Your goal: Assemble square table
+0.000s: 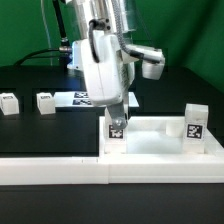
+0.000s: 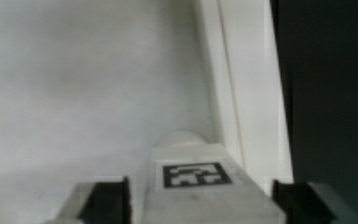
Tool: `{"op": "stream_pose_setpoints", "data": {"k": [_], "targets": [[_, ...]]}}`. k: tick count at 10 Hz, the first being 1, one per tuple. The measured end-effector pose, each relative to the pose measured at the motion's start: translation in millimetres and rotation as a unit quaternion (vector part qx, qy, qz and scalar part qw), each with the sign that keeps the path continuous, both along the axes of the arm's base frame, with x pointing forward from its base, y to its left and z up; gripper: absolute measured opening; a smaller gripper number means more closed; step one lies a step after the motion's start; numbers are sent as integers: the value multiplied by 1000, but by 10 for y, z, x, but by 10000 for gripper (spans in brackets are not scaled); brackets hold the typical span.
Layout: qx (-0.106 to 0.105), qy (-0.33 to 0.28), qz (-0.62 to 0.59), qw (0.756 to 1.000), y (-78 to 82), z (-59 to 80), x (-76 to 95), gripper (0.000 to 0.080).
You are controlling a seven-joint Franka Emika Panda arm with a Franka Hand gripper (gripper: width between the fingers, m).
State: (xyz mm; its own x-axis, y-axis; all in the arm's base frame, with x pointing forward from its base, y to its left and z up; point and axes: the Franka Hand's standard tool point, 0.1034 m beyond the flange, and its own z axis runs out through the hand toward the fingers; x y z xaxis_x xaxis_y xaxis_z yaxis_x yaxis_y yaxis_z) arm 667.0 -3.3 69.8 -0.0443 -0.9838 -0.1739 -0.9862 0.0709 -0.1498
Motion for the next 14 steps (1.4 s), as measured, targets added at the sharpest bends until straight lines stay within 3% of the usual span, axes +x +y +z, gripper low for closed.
{"op": "stream_pose_setpoints", "data": {"k": [1,2,4,6,8,9,10,11,12,13,14], "targets": [[-20,-15,104,994,-1,-1,-1,519],[-37,-28,194,980,27,-9,-9,626],[-48,-35,222,973,101,-29,-42,642],[-67,-47,314,946,73,-29,-41,649],[-119,-54,493,860,50,3,-10,649],[-131,-59,561,816,39,6,1,649],[-135,-62,596,789,24,-12,-7,649],[-135,-62,599,787,24,-12,-7,649],[-135,-62,598,788,25,-12,-7,562],[-134,-61,588,796,23,-13,-7,427],[-135,-59,585,797,-10,-15,-12,427]]}}
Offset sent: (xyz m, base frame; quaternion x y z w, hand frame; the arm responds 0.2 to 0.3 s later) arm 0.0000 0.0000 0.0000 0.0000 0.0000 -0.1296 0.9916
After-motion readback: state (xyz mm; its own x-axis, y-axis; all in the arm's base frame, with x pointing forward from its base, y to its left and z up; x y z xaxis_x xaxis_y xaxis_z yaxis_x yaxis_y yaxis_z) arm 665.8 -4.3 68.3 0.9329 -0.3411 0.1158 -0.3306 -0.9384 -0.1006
